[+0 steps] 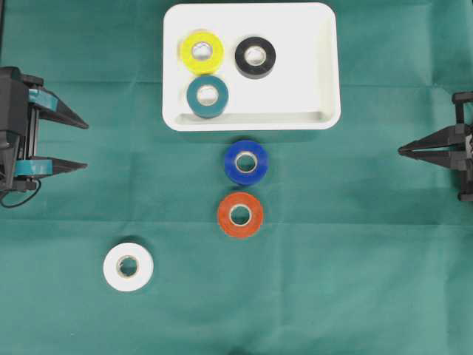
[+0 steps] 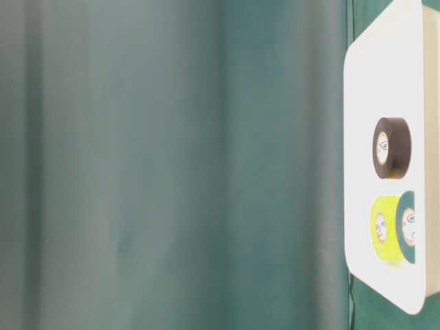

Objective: Put the tape into the white case with the left arm.
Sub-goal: 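Withdraw the open left gripper to the left side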

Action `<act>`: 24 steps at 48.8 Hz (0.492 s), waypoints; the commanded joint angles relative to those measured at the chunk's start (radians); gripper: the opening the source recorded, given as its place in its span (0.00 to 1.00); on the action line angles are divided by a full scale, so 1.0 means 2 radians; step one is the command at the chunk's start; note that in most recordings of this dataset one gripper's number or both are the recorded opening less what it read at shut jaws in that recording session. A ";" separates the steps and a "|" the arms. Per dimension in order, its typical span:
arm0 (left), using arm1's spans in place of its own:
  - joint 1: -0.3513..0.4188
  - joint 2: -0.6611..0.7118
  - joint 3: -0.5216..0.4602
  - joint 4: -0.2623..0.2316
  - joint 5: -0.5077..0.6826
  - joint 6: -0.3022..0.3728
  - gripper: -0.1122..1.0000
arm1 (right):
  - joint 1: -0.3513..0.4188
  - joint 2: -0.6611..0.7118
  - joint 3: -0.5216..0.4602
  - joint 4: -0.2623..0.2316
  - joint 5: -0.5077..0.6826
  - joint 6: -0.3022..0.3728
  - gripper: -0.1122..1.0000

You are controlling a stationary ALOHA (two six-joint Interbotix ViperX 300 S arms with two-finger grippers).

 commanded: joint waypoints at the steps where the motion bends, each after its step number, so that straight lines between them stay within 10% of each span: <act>1: -0.002 0.007 -0.008 -0.001 -0.002 0.000 0.81 | -0.001 0.002 -0.005 0.000 -0.005 0.001 0.02; 24: -0.012 0.061 -0.032 -0.001 -0.008 0.000 0.80 | -0.001 0.002 -0.005 0.000 -0.005 0.001 0.02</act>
